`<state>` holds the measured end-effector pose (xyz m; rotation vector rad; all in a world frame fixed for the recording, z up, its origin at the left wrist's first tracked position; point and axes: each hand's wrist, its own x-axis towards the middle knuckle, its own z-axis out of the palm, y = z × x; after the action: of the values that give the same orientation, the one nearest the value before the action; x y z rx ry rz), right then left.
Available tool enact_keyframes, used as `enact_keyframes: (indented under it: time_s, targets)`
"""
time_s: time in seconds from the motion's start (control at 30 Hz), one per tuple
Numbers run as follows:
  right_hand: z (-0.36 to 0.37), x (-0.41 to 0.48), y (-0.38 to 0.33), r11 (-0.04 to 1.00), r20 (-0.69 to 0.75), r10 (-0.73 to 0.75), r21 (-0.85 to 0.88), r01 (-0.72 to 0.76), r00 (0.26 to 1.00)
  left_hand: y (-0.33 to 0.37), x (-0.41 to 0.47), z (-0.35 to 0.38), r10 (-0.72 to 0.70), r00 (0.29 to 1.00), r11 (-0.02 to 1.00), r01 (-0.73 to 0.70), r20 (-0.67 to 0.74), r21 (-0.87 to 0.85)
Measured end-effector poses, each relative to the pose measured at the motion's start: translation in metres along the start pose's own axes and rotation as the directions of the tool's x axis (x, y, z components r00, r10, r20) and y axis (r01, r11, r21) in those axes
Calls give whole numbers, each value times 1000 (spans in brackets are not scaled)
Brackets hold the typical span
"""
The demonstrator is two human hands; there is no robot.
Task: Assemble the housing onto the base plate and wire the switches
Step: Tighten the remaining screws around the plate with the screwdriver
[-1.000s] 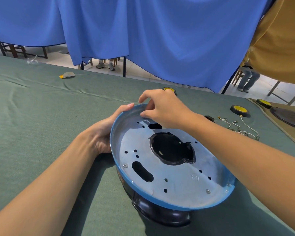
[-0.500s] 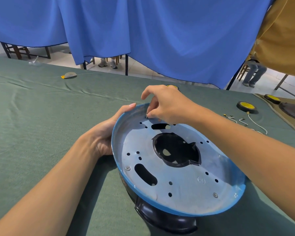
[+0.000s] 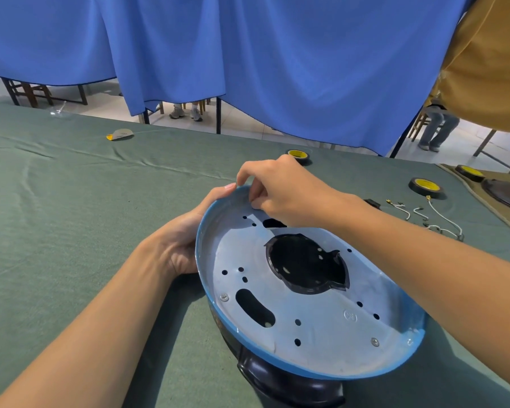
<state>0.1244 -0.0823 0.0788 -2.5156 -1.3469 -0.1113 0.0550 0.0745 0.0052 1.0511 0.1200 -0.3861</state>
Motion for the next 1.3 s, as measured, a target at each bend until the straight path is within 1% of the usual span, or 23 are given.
enact_keyframes:
  time_s: [0.07,0.17,0.3,0.63,0.83,0.87,0.93,1.03,1.1,1.2,1.27,1.3]
  targets:
    - [-4,0,-1,1000,23,-19,-3,19,1000,1,-3,4,2,998,1000,0,68,-31]
    - [-7,0,-1,999,39,-38,-20,39,999,2,-2,2,-19,993,997,27,116,-70]
    - [-10,1,-1,999,66,-32,-27,34,997,2,-1,1,-27,990,998,35,141,-59]
    - [-6,4,-4,996,60,20,-88,-15,998,1,3,0,-31,994,996,39,101,-82]
    - [5,1,-4,981,-35,38,-190,-44,999,0,3,1,-36,996,996,42,77,-82]
    - [5,0,-2,983,-45,42,-178,-50,998,0,3,1,-41,996,995,47,73,-83]
    - [2,0,1,994,-45,49,-100,-53,998,0,3,0,-42,996,996,48,79,-73]
    - [-3,-1,5,1000,9,18,-13,-17,1000,0,3,-1,-48,994,996,56,99,-71]
    - [-1,-1,6,1000,37,1,-30,0,999,1,4,-1,-48,995,996,54,88,-74]
    - [4,2,7,994,-16,18,-105,-19,1000,1,5,-1,-46,995,996,53,93,-73]
    - [3,3,7,994,-47,19,-106,-24,999,0,4,-2,-49,994,996,56,103,-66]
    - [1,2,7,996,-39,9,-84,-12,999,0,4,-2,-50,993,996,58,108,-65]
